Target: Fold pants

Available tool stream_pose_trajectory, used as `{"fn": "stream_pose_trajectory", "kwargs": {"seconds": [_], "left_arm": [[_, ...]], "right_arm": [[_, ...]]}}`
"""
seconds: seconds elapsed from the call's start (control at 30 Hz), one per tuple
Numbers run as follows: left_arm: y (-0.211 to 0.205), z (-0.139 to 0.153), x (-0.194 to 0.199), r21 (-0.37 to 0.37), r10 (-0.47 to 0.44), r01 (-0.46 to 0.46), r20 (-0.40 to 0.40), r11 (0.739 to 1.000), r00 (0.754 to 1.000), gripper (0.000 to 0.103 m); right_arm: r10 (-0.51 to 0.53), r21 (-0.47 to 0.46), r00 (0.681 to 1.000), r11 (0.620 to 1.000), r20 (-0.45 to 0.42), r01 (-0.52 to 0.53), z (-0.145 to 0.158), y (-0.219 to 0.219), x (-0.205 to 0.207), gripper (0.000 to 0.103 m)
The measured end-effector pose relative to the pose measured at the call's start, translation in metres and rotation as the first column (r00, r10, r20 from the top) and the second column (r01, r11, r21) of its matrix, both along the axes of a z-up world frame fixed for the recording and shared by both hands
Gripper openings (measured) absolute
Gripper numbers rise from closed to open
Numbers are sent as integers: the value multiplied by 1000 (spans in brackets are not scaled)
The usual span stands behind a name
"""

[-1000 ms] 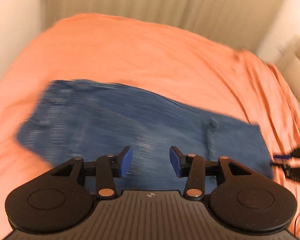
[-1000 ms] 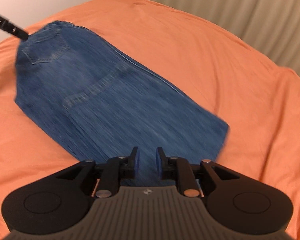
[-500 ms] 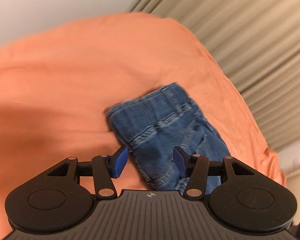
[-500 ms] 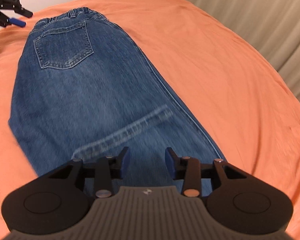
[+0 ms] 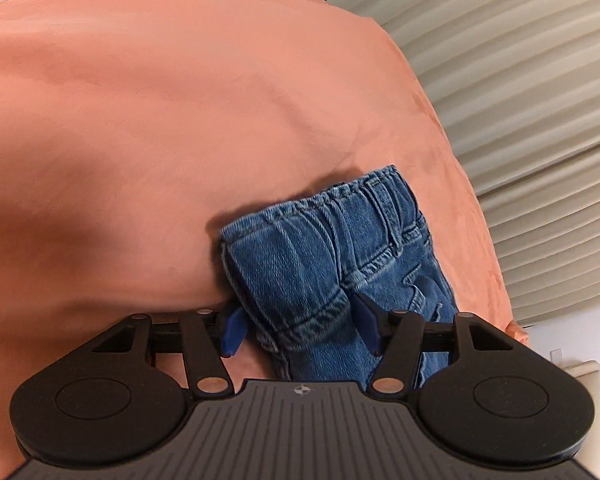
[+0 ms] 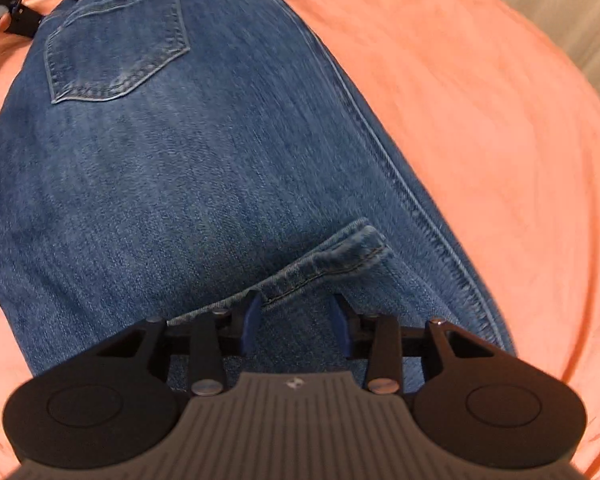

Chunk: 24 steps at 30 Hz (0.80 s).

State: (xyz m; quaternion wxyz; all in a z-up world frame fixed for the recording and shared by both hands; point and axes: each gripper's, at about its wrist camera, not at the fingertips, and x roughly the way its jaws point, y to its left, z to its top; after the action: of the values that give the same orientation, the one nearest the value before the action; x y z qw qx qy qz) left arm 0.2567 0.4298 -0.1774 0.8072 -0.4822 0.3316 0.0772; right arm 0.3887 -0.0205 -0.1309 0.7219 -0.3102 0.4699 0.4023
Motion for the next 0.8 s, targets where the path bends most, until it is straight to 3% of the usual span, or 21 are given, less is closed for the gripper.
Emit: {"fn": "stream_pose_trajectory", "kwargs": {"seconds": [0.2,0.5,0.6,0.67,0.8], "left_arm": [[-4,11,2,58,-6,6,-12,998,1000,26],[-43,104,-7,252,-96,68,102,965,990,18],[-79,143,-9,372,-174,111,140,922,975,18],[-107,168,-11,455,-235,140,157,879,959,18],[-178,208,-21,613,-369,200,160,764,916,18]], "right_arm": [[26,-31,999,999,36,-25,-3,6,-6,35],[-10,-59,998,998,54,14,-1,14,-13,35],[-50,-69,996,996,80,55,7,28,-17,35],[-67,-50,991,996,113,73,18,25,-24,35],[-130,40,983,991,133,126,48,3,-44,37]]}}
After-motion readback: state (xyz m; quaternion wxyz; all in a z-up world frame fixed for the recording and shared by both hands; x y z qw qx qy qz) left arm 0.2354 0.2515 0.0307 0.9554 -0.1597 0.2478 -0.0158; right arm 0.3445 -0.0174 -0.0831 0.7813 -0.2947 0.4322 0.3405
